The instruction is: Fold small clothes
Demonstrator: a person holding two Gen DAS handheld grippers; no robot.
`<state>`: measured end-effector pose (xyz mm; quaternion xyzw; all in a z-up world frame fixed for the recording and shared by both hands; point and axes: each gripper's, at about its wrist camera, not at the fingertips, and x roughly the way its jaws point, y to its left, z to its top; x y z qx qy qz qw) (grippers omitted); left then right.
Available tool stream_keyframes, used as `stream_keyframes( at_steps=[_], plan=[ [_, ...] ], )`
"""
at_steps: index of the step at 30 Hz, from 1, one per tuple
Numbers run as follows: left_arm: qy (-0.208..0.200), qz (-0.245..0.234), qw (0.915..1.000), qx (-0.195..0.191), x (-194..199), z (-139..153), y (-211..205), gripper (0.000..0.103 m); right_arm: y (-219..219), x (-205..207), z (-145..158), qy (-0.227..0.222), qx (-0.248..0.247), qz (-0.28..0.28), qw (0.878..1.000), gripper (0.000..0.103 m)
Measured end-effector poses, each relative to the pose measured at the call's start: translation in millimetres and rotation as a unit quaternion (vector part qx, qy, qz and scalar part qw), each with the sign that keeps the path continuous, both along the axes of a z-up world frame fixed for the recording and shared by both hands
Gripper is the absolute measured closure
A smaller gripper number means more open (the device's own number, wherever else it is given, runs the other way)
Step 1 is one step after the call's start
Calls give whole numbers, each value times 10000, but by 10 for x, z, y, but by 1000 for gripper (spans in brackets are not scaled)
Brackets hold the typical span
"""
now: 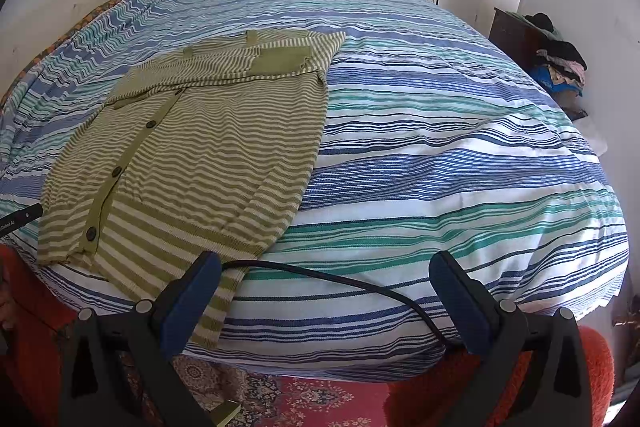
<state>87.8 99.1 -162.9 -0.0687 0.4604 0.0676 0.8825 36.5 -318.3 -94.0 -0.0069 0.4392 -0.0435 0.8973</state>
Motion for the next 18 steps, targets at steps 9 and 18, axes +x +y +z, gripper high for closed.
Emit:
stream_keyframes(
  at_steps=[9,18],
  plan=[
    [17,-7,10000,0,2,-12,-2,8,1,1,-6,6,-3,6,10000,0],
    [40,-8,10000,-11,14,-28,-8,8,0,4,-8,14,-3,8,10000,0]
  ],
)
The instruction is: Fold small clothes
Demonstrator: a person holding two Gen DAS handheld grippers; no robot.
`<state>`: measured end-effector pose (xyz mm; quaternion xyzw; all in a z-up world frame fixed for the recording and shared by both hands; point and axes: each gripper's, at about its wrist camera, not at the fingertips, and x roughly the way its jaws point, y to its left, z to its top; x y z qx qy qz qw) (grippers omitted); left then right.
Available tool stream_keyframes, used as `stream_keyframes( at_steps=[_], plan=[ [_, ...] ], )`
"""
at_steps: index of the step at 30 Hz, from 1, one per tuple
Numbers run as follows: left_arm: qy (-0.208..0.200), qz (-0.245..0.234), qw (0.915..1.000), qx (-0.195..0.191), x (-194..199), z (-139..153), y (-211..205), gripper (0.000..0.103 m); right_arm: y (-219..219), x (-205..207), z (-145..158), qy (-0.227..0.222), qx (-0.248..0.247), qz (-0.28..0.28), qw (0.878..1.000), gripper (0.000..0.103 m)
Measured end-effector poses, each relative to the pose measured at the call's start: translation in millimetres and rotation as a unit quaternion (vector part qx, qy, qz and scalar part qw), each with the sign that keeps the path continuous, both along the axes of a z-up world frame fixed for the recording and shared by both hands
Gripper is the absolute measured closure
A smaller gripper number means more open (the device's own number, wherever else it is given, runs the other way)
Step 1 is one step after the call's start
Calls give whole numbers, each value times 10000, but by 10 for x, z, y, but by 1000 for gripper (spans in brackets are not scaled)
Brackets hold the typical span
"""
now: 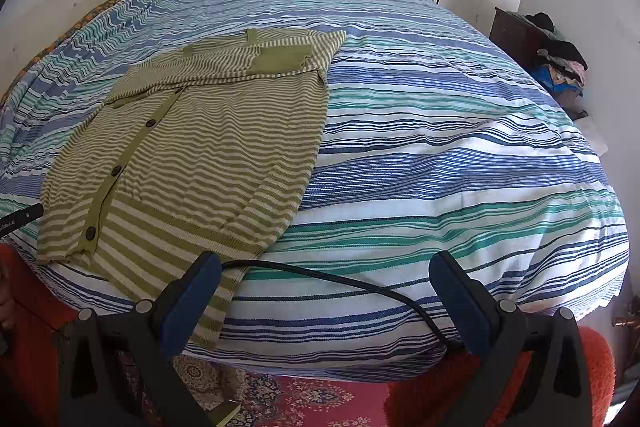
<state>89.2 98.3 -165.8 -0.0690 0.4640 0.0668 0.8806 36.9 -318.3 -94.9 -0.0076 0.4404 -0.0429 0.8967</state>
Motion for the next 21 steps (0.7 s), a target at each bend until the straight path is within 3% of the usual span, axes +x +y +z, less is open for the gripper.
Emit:
stream_keyframes(
  at_steps=[16,18,21],
  plan=[
    [90,-117,9999,43,-10,-13,12,8,-16,5,0,-16,37,-11,10000,0],
    [80,-104,9998,-180,-51,43,123,8,-94,-1,79,-146,245,-39,9996,1],
    [40,-170,9933,-1146,-142,99,384,8,-377,-90,395,-688,730,-190,9948,0]
  ],
)
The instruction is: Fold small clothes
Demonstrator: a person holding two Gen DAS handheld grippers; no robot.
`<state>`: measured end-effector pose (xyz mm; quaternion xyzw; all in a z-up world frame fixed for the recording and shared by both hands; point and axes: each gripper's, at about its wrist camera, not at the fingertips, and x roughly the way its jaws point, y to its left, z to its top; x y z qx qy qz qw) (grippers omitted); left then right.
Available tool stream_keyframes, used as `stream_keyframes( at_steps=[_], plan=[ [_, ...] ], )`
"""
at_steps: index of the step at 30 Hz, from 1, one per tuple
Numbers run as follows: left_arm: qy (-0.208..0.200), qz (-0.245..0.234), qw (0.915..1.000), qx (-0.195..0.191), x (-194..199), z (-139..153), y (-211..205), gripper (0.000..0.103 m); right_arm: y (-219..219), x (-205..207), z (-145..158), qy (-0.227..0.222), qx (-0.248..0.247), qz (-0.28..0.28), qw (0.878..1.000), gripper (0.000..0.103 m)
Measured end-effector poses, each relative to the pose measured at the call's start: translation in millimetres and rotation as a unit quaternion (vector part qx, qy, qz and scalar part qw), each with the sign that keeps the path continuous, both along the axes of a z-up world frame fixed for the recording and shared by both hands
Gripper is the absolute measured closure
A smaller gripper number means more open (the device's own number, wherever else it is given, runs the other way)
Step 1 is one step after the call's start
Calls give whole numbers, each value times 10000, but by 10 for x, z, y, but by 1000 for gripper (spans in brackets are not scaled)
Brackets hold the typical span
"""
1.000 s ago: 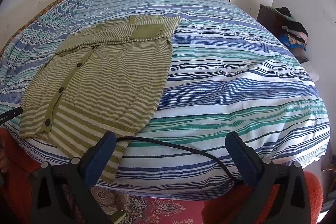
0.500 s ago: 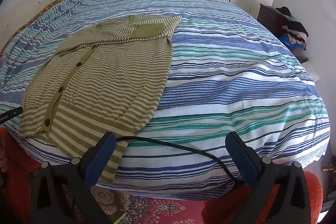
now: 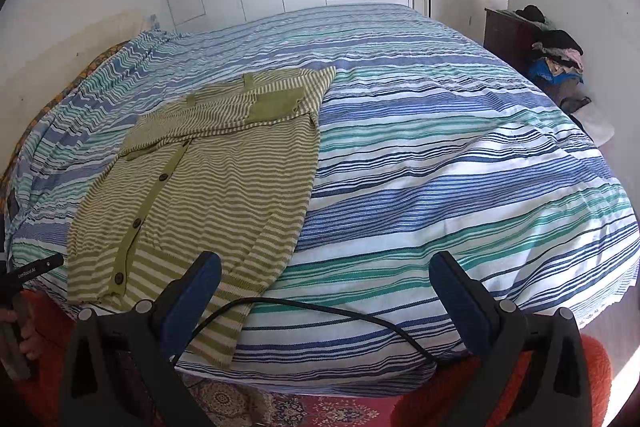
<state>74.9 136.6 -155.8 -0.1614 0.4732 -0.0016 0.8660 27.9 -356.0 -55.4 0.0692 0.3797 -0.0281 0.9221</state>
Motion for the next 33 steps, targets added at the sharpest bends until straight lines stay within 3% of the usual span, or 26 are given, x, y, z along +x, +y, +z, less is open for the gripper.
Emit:
stream_keyframes(
  at_steps=[3,6,8,10,13,16,18,20,23,26,30,33],
  plan=[
    [143,-268,9965,-776,-50,-54,107,8,-321,31,162,41,789,201,9967,0],
    [254,-642,9898,-1242,-63,-110,0,8,-531,123,2,608,2248,608,9706,1],
    [233,-871,9879,-1265,-63,-102,-111,8,-529,171,-127,779,2958,804,9487,9],
    [233,-896,9907,-998,-64,-93,-186,8,-457,230,-119,757,3086,963,9433,11],
    [350,-746,9920,-959,-29,-127,-143,8,-269,286,193,611,2364,1363,9601,11],
    [305,-551,9942,-867,-44,-108,-68,8,-22,167,647,701,700,1912,9765,11],
    [275,-449,9955,-786,-42,-110,-10,8,80,-90,983,597,-471,2342,9692,11],
    [283,-343,9964,-726,-40,-126,3,8,159,-364,1290,355,-1508,2558,9542,8],
    [304,-245,9969,-685,-13,-147,4,8,260,-618,1540,-117,-2444,2531,9360,0],
    [274,-252,9972,-643,-11,-115,-5,8,371,-619,1486,-497,-2355,2456,9390,0],
    [170,-251,9977,-608,-87,-33,26,8,541,-375,959,-164,-1094,2356,9655,1],
    [185,-179,9972,-704,-136,-39,97,8,670,-290,519,150,-132,2260,9739,1]
  ],
)
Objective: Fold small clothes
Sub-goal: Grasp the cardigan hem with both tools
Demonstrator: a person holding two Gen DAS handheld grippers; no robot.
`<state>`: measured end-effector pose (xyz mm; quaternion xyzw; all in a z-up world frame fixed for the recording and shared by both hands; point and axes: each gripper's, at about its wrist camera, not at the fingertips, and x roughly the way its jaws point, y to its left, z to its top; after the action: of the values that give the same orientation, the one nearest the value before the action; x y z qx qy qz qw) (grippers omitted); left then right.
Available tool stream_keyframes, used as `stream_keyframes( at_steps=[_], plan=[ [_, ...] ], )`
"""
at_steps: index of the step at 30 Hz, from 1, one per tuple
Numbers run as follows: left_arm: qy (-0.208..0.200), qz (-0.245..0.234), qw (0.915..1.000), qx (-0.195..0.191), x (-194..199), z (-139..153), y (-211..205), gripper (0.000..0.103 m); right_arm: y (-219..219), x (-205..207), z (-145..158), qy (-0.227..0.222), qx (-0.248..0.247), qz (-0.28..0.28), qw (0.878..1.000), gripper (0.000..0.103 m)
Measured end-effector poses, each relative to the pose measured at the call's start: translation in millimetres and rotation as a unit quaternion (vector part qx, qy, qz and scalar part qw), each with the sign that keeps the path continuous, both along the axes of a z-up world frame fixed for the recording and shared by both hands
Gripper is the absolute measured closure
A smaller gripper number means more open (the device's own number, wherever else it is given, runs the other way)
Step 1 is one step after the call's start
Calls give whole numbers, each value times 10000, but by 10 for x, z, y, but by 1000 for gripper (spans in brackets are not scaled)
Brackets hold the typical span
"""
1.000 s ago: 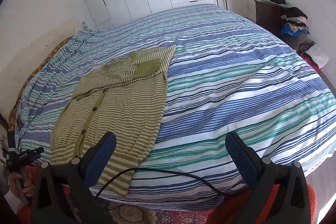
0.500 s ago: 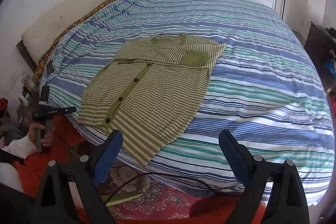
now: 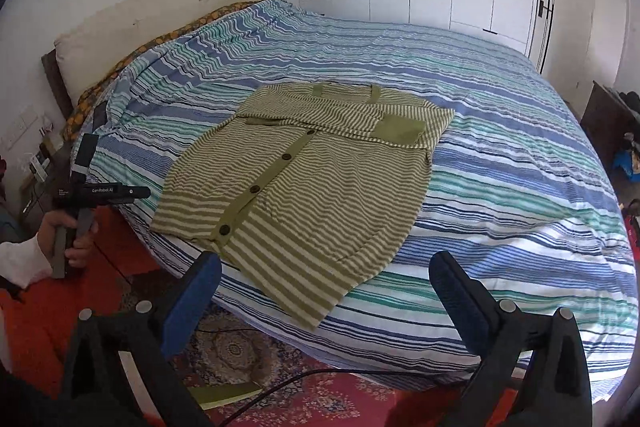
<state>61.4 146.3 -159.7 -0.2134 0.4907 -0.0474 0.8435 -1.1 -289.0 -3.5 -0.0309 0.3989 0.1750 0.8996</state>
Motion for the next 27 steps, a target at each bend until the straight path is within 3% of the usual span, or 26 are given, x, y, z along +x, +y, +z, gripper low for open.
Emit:
stream_keyframes(
  at_steps=[5,8,11,14,19,21,24,26,27],
  plan=[
    [75,69,9981,-601,-35,-56,152,8,-82,159,-559,870,1138,-428,9888,1],
    [61,10,9952,-973,-36,-65,189,10,-390,271,-766,1311,1995,-919,9667,1],
    [196,-262,9910,-1302,10,-117,102,18,-672,317,-919,1532,2773,-1216,9407,1],
    [322,-593,9906,-1187,61,-158,-81,26,-764,371,-1097,1904,3273,-1191,9178,1],
    [456,-950,9924,-642,122,-218,-344,29,-653,532,-1275,2239,3172,-1108,9149,6],
    [501,-994,9919,-611,139,-247,-385,29,-609,617,-1341,2300,3166,-1109,9135,13],
    [578,-1093,9903,-630,187,-288,-472,29,-527,741,-1490,2564,3500,-857,8969,26],
    [577,-1179,9900,-515,170,-274,-513,48,-459,785,-1567,2763,3276,-860,8994,47],
    [625,-1235,9895,-416,164,-275,-538,85,-417,792,-1574,2807,3211,-785,9011,56]
  ],
)
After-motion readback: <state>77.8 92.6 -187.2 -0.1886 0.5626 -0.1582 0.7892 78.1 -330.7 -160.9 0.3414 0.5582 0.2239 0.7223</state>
